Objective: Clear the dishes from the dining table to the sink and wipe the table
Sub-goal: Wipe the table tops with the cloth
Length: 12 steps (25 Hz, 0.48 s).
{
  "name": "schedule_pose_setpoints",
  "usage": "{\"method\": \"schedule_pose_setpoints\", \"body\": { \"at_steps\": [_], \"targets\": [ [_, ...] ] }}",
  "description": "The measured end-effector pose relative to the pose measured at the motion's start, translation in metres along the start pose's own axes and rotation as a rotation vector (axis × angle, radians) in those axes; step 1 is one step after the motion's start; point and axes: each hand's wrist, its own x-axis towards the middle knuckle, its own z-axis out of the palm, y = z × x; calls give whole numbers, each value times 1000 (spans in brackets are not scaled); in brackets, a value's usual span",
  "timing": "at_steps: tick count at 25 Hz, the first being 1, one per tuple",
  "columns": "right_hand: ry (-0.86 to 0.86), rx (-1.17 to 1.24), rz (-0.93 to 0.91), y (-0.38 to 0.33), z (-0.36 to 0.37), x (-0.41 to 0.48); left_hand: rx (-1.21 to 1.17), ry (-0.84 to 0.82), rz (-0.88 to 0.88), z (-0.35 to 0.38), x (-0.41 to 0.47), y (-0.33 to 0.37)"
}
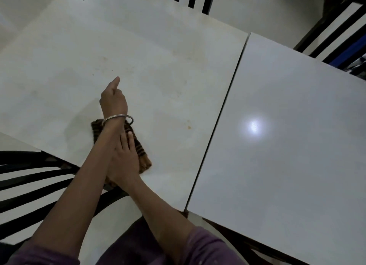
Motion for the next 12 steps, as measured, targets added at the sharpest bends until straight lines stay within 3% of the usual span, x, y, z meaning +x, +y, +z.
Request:
{"method": "schedule_pose_setpoints", "body": {
  "at_steps": [2,6,12],
  "targets": [
    [29,35,-116,12,-1,-19,-10,-9,6,11,10,8],
    [155,-83,-107,87,-12,-77,-20,-86,33,35,28,18],
    [78,-277,112,238,-92,20,-66,-106,52,56,48,24]
  ]
}}
